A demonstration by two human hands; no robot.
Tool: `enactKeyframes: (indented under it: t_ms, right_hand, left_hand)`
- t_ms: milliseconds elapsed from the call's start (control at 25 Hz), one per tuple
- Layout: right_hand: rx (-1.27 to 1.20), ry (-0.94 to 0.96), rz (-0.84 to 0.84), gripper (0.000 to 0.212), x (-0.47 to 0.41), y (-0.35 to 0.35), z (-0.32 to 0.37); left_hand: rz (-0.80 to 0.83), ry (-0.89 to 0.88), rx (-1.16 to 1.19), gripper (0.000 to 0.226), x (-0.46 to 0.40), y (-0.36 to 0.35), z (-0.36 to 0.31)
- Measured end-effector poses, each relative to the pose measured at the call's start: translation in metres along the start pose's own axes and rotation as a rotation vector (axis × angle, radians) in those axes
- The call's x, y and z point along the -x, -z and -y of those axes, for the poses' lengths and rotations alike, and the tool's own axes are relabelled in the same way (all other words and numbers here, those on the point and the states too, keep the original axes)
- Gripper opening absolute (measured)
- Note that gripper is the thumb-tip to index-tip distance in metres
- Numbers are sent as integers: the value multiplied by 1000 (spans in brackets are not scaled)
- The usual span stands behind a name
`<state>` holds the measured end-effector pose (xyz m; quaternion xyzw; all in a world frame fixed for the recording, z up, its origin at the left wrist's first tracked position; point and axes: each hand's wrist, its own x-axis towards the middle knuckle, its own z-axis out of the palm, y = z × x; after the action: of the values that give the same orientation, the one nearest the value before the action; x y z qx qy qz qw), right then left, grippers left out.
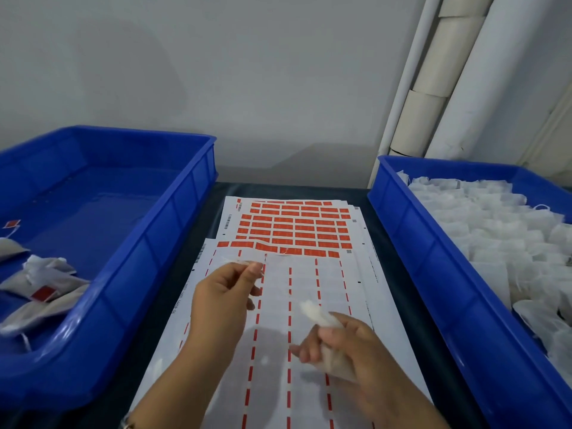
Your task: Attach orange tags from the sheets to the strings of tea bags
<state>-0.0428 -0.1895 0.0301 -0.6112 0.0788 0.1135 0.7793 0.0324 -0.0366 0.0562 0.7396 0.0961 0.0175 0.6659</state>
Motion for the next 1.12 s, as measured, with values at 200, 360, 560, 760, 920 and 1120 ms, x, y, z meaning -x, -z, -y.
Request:
enactKeyframes:
  t_ms: [200, 360, 560, 760, 920, 1120]
  right_hand:
    - [-603, 92, -27, 23, -1, 8, 19]
    - [-36, 80, -158, 20, -6, 2, 16]
    - [393, 58, -30, 17, -2, -12, 13]
    - [517, 97, 10, 36, 1, -16, 13]
    - [407, 97, -100, 21, -3, -23, 0]
    - [340, 290, -419, 25, -12, -23, -17]
  left_hand:
    - [133, -13, -163, 12, 22, 2, 19]
    - [457, -527, -490, 8, 38, 9, 21]
    - [509, -627, -435, 13, 33, 1, 3]
    - [408, -475, -357, 15, 29, -13, 8]
    - [343, -378, -390, 15, 30, -21, 14]
    - [261, -179, -331, 15, 27, -31, 22]
